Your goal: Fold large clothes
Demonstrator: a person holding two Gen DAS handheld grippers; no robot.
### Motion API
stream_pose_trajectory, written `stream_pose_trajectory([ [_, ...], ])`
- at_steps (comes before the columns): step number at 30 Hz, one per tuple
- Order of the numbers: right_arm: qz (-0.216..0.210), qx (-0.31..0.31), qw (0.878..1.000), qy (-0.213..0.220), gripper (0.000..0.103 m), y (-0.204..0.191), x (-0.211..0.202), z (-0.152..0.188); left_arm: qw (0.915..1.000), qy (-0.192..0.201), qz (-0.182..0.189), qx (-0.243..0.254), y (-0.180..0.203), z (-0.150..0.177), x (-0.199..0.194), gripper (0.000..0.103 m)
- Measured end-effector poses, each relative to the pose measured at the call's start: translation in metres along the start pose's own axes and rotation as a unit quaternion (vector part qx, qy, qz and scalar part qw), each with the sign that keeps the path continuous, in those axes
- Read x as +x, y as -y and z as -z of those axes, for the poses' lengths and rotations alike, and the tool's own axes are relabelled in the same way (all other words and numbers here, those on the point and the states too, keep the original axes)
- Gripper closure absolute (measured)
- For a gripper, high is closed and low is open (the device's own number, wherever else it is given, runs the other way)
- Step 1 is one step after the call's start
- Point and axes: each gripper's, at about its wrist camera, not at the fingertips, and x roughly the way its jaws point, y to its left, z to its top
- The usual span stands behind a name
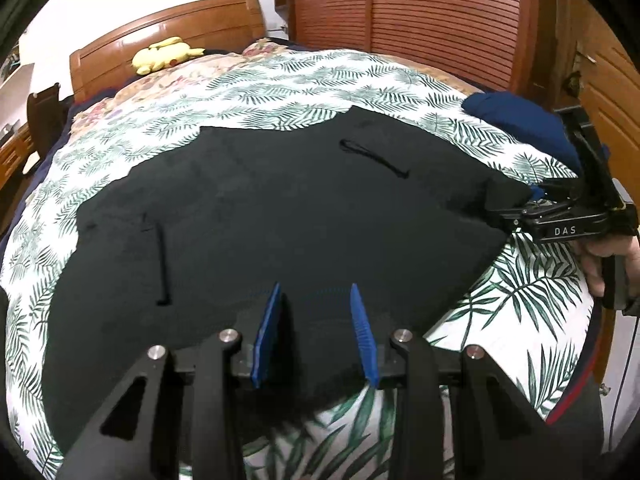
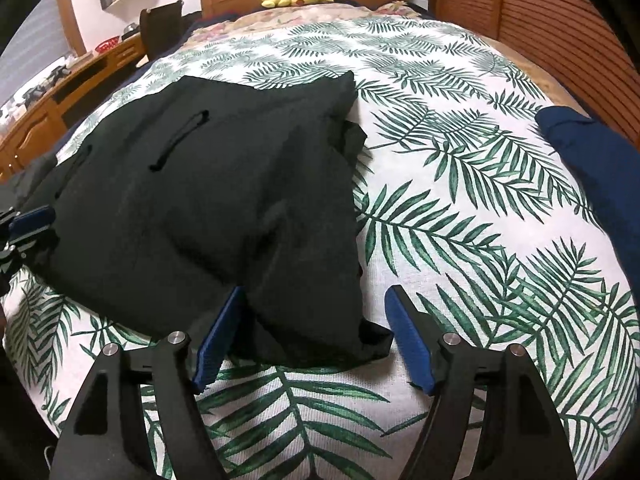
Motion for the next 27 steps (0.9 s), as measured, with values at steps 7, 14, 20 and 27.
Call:
stream_pose_trajectory([
  [7, -0.045, 0.007, 0.999, -0.01, 0.055, 0.002, 0.0, -0.003, 0.9998, -0.014, -0.008, 0.009, 0.007, 0.003, 0.014, 0.068],
  [14, -0.045, -0.018, 0.999, -0.004, 0.086, -0.016, -0.013, -0.018, 0.9999, -0.016, 0.0, 0.003, 0.003, 0.006, 0.014, 0.068],
  [20, -0.051, -0.029, 0.997, 0.059, 0.089, -0.033, -0.056, -0.047, 0.9999, -0.015, -0.002, 0.004, -0.001, 0.004, 0.005, 0.068],
  [27, -0.064, -0.089, 0.988, 0.11, 0.093, -0.089, -0.094, -0.085, 0.9993, 0.029, -0.022, -0.012, -0.037, 0.013, -0.053, 0.068],
])
